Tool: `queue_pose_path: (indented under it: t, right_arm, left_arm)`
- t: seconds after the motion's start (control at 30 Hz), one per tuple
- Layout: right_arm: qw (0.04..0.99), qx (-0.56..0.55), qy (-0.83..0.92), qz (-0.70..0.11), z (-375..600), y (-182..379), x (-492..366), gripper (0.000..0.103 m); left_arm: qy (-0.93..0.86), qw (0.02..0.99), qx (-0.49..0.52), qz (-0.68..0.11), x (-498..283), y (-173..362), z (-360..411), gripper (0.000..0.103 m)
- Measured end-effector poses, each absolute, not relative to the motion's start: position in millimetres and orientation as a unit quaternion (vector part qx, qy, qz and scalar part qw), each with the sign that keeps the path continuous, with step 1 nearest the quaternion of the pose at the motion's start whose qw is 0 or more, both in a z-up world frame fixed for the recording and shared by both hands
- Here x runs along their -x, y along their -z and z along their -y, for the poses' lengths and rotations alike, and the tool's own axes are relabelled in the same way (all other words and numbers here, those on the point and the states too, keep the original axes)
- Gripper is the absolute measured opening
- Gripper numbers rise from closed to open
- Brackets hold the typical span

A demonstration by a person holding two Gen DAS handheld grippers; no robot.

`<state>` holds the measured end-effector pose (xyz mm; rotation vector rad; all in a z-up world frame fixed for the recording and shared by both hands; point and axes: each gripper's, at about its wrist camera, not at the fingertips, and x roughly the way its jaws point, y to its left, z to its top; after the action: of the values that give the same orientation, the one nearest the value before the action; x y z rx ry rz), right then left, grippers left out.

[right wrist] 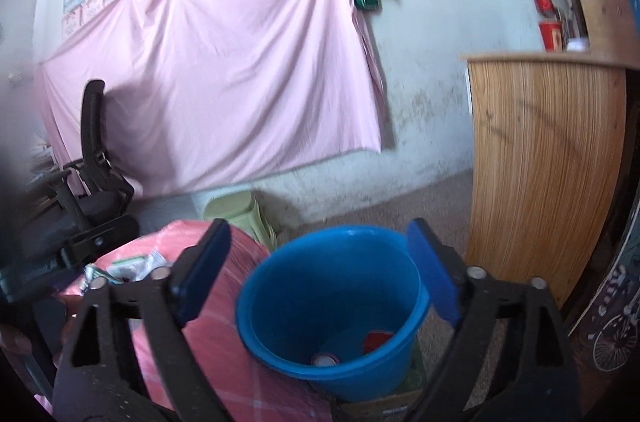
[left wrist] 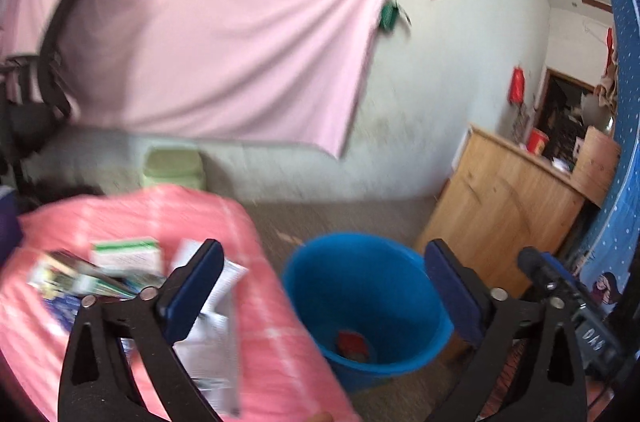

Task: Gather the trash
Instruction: 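Swing both tools back toward the table items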

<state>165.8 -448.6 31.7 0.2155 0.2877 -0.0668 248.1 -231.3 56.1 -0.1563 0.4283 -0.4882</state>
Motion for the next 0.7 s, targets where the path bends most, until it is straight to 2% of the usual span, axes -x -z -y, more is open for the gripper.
queue_pose_path:
  t: [0.23,0.7]
  right_arm:
    - [0.992,-0.095,0.013,-0.084,402,-54,-144,0.103]
    - [0.997,-0.068,-0.025,-0.01,296,-61,-120,0.103]
  left_arm:
    - [0.178,0.972,0.068,-0.135,-205,-66,167,0.101]
    - [0.086,0.992,0.06,-0.07,-160,-48,62,0.101]
